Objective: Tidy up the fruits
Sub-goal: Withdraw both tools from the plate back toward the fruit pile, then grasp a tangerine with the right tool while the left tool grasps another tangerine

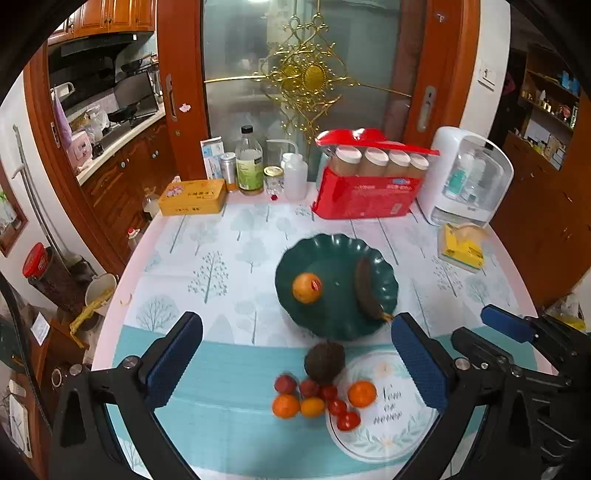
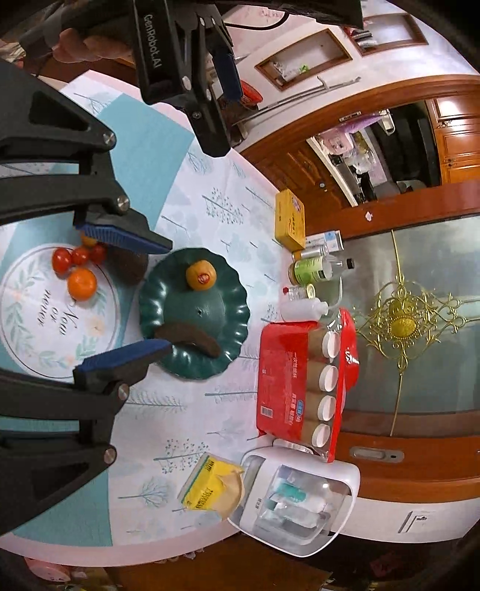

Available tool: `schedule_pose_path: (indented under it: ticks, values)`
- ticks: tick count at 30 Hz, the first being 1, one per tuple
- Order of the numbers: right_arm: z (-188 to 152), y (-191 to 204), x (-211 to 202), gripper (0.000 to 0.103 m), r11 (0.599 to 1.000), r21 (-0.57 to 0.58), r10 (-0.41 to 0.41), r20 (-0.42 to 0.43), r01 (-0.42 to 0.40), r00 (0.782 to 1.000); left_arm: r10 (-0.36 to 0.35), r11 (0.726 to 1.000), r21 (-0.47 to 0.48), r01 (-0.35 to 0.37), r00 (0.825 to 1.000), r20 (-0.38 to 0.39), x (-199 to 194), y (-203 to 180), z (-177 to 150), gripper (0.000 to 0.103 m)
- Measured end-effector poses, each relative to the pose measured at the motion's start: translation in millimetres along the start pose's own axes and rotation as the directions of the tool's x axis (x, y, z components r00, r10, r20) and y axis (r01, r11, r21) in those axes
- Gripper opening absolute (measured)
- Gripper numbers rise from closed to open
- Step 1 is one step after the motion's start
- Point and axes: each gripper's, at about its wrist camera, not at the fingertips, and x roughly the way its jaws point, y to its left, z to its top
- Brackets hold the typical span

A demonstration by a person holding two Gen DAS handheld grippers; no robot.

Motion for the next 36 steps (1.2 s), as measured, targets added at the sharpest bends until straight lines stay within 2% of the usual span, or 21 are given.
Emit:
schedule_pose_path:
  ticks: [7, 12, 18, 21, 24, 27, 31, 36]
  values:
    - [-23, 3, -16, 0.049, 1.000, -0.002, 0.019, -0.002, -0.019, 1.000, -0.016, 1.000, -0.009, 0.015, 1.000, -0.027, -11, -1, -23, 0.102]
    - [-36, 5, -18, 0.049, 1.000, -0.020, 0.015, -0.008, -0.015, 1.000, 0.001, 1.000, 0.007, -0.001, 0.999, -0.033, -10, -2, -38, 0.102]
    - [-52, 7, 2, 0.049, 0.999, -0.046, 0.002, -0.056, -0.005, 0.998, 0.015, 1.000, 0.021, -0.013, 0.998, -0.064, 12, 4, -56, 0.102]
    - [-63, 6, 21, 0.049, 0.999, -0.039, -0.003, -0.102, -0.001, 0.995, 0.019, 1.000, 0.013, -0.017, 0.992, -0.123, 37, 11, -69, 0.102]
    - [-75, 1, 46, 0.049, 1.000, -0.008, 0.003, -0.161, -0.004, 0.987, 0.031, 1.000, 0.006, -0.030, 0.980, -0.195, 70, 20, -87, 0.102]
    - [-85, -5, 70, 0.049, 1.000, 0.027, 0.015, -0.217, -0.009, 0.976, 0.013, 1.000, -0.016, -0.019, 0.962, -0.272, 103, 30, -107, 0.102]
    - [-96, -9, 99, 0.049, 0.999, 0.054, 0.019, -0.275, -0.004, 0.961, 0.011, 0.999, -0.038, -0.025, 0.946, -0.323, 137, 40, -128, 0.102]
    - [-106, -10, 134, 0.049, 0.997, 0.080, 0.035, -0.347, -0.008, 0.937, -0.049, 0.993, -0.120, 0.000, 0.914, -0.402, 171, 55, -143, 0.099]
